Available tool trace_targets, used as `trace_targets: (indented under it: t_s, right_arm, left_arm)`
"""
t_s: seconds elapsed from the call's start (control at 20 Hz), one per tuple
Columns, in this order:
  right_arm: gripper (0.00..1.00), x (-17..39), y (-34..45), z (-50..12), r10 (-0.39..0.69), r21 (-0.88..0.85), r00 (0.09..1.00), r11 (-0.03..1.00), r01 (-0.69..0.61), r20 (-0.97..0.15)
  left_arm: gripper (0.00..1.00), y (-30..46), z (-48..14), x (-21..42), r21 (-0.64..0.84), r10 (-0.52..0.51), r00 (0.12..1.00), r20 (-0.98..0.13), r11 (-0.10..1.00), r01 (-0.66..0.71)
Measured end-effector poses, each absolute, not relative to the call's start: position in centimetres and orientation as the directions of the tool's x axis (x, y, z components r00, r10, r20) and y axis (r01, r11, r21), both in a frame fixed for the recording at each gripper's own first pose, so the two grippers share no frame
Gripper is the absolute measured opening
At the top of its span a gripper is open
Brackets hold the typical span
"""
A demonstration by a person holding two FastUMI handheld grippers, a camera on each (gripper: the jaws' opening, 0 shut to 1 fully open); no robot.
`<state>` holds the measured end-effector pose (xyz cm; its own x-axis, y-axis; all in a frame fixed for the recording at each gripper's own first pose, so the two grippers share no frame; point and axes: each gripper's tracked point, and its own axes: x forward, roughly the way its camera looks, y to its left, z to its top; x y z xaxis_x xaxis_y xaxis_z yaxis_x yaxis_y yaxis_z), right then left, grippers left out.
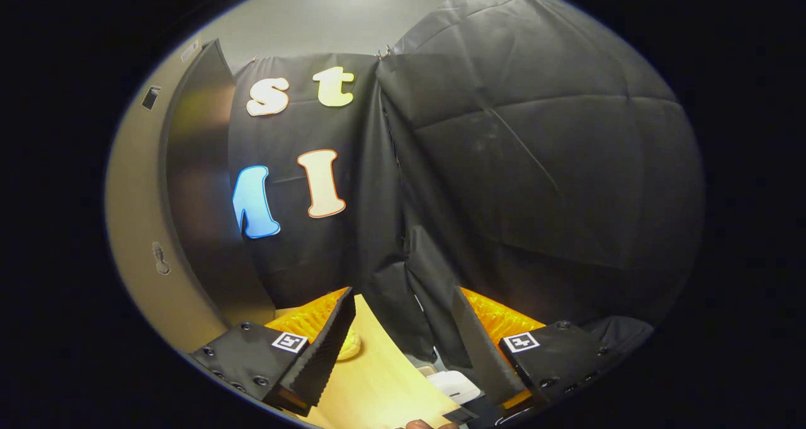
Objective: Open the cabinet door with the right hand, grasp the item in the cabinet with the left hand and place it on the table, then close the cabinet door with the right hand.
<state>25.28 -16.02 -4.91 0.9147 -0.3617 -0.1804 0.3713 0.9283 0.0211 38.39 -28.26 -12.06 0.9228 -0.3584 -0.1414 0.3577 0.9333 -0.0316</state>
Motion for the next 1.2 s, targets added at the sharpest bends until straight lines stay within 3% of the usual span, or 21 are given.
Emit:
trace_targets:
  t_s: [0.05,0.1,0.15,0.3,0.35,0.5,0.6,0.65,0.7,0.75,0.85,0.9,1.2]
  right_arm:
    - [0.97,25.2,-15.8,-5.0,-0.363,0.011,0.913,0.928,0.372,-0.184]
    - [0.97,25.0,-15.4,-5.1,-0.359,0.004,0.915,0.931,0.366,-0.186]
    - [0.97,24.7,-14.9,-5.1,-0.354,-0.006,0.917,0.933,0.359,-0.185]
    - [0.94,23.2,-14.2,-5.2,-0.351,-0.034,0.917,0.936,0.351,-0.189]
    - [0.94,22.9,-13.6,-4.9,-0.342,-0.017,0.922,0.939,0.345,-0.183]
    - [0.96,23.0,-11.7,-4.2,-0.308,0.082,0.935,0.942,0.326,-0.176]
    - [0.94,22.5,-11.3,-3.5,-0.319,0.099,0.935,0.937,0.336,-0.154]
    - [0.94,22.2,-11.1,-3.2,-0.326,0.097,0.935,0.935,0.341,-0.142]
    - [0.94,22.1,-10.9,-2.9,-0.332,0.093,0.934,0.934,0.346,-0.133]
    - [0.92,21.7,-10.7,-2.7,-0.336,0.09,0.933,0.933,0.348,-0.127]
    - [0.99,21.0,-10.6,-2.8,-0.343,0.077,0.931,0.932,0.354,-0.125]
    - [0.93,21.0,-10.4,-3.2,-0.347,0.07,0.929,0.931,0.358,-0.131]
    - [0.93,20.8,-9.6,-4.4,-0.358,0.122,0.922,0.919,0.376,-0.145]
  left_arm:
    - [0.17,-28.2,-11.9,37.9,-0.049,-0.361,0.921,-0.144,0.933,0.358]
    - [0.2,-28.2,-11.7,37.8,-0.075,-0.361,0.923,-0.137,0.932,0.353]
    - [0.11,-28.0,-11.0,36.9,-0.093,-0.372,0.92,-0.127,0.927,0.362]
    - [0.11,-26.8,-9.4,34.7,-0.1,-0.381,0.918,-0.105,0.923,0.372]
    - [0.14,-26.5,-8.8,33.9,-0.102,-0.391,0.916,-0.095,0.919,0.381]
    - [0.08,-25.1,-7.4,30.6,-0.135,-0.424,0.902,-0.077,0.901,0.412]
    - [0.15,-23.5,-6.9,28.4,-0.121,-0.43,0.9,-0.073,0.899,0.42]
    - [0.07,-22.5,-6.8,27.3,-0.101,-0.426,0.901,-0.079,0.903,0.418]
    - [0.15,-21.5,-7.0,26.4,-0.081,-0.419,0.903,-0.089,0.907,0.413]
    - [0.07,-20.7,-7.4,25.4,-0.068,-0.412,0.905,-0.102,0.911,0.407]
    - [0.08,-19.4,-8.0,23.2,-0.055,-0.411,0.904,-0.118,0.912,0.407]
    - [0.09,-18.8,-8.3,22.1,-0.048,-0.409,0.904,-0.123,0.912,0.406]
    - [0.14,-15.4,-12.8,17.6,-0.142,-0.376,0.916,-0.14,0.923,0.357]
